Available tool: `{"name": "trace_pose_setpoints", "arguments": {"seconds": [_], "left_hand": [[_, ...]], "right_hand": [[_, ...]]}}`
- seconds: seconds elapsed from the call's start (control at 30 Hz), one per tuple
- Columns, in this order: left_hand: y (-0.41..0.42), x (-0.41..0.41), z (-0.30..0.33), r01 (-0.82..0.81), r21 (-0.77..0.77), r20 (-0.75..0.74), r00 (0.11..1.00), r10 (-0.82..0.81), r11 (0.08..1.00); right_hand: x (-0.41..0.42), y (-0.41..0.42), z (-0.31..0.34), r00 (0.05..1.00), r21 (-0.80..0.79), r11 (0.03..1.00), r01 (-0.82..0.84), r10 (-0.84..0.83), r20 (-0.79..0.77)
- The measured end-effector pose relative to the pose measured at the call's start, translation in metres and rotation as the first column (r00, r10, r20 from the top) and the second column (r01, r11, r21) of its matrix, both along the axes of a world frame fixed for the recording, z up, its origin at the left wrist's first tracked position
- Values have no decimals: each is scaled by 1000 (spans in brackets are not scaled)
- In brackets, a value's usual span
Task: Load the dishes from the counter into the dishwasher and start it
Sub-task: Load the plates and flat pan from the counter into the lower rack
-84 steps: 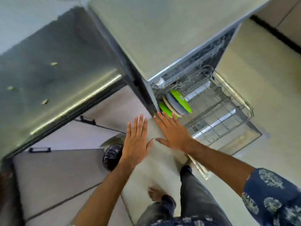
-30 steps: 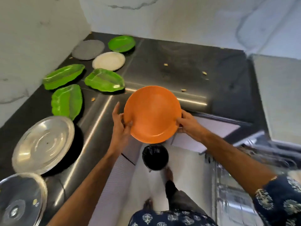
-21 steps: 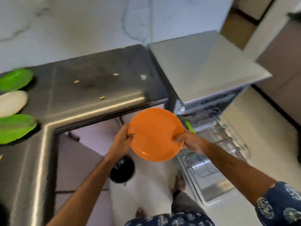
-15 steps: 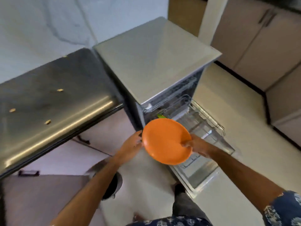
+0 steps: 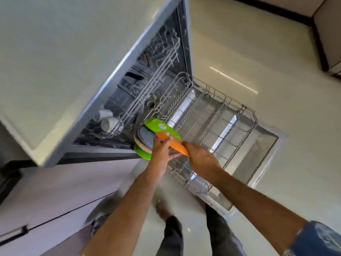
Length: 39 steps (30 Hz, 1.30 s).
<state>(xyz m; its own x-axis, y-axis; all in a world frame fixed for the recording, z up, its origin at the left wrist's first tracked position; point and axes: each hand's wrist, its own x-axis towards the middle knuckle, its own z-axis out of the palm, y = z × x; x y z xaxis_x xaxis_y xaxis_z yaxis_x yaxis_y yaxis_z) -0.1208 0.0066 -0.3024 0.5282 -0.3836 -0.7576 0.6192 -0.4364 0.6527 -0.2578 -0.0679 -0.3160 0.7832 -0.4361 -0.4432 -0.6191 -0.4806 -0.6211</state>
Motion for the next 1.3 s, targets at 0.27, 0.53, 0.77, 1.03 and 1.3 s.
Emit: {"name": "trace_pose_setpoints", "arguments": {"seconds": [0.27,0.53,0.77,1.03,1.3], "left_hand": [[-6,77,-114,-321,-26,114,940,321,947],[-21,133,-178,-321,18,181,932,313,947],[-33,155,-203,-185,159,224,963,147,970],[-28,154,-206,103,488,362,880,-309,867],[9,119,-168,269,855,413,163,-896,443]], "right_hand": [[82,-24,-118,972,-80,971,-225,230,52],[139,-25,-179,979,-102,975,-199,203,34],[159,-29,-204,974,-87,971,-224,222,-38],[156,-33,-214,960,-40,959,-279,278,-48],[122,-27,-192,956,6,957,-290,290,-52]]}}
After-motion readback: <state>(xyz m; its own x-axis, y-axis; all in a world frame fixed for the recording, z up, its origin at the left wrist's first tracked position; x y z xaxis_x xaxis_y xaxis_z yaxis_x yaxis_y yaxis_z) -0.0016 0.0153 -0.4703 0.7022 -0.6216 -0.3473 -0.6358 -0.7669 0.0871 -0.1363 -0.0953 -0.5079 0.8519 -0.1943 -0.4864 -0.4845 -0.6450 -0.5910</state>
